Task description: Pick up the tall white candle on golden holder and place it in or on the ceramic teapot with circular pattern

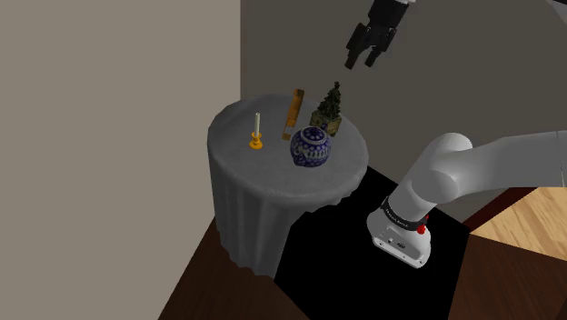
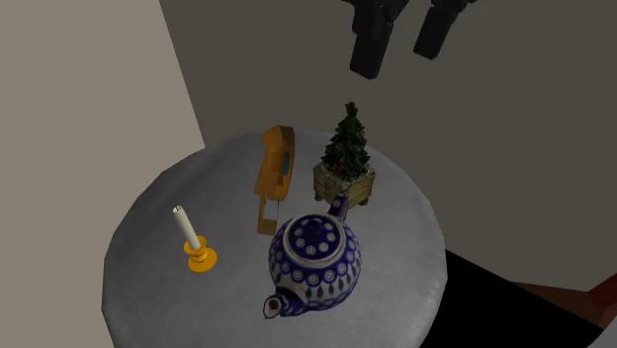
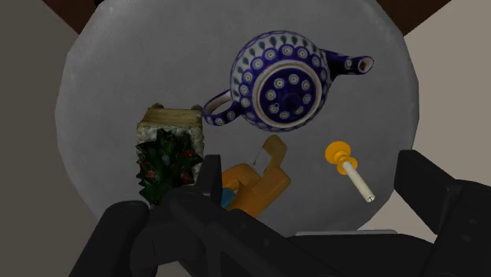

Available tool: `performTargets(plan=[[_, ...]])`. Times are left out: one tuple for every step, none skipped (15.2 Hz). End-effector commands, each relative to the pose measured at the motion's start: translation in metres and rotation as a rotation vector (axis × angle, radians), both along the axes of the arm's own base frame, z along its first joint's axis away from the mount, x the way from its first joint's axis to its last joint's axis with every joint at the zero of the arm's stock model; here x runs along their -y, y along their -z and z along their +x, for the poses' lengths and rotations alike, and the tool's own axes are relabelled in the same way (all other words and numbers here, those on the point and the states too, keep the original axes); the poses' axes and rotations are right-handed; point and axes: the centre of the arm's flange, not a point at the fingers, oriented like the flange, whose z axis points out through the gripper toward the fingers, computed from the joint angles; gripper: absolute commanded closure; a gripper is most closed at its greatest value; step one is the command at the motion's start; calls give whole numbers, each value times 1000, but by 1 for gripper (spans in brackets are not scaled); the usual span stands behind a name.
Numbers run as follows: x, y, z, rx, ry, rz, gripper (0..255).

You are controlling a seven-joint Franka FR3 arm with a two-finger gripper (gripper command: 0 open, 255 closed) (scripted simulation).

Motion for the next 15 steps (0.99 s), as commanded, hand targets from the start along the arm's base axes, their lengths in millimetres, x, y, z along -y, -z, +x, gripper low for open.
performTargets(plan=[[0, 0, 0, 0, 0, 0, 0], [-6, 10, 5, 11, -2, -5, 0], [-12, 21, 10, 21, -3, -10, 0], [-18, 31, 15, 32, -5, -15, 0], [-24, 41, 20, 43, -7, -20, 0], [-30, 52, 25, 54, -9, -25, 0], [-35, 62, 31, 64, -10, -30, 0], [-41, 72, 36, 75, -12, -35, 0], [-47, 82, 42, 86, -14, -40, 0], [-53, 92, 48, 97, -16, -45, 0], [-58, 102, 53, 107, -17, -50, 0], [-64, 113, 59, 118, -19, -55, 0], [-69, 123, 65, 129, -21, -60, 0], [-75, 133, 71, 140, -23, -65, 0], [-80, 143, 77, 150, -24, -70, 0]])
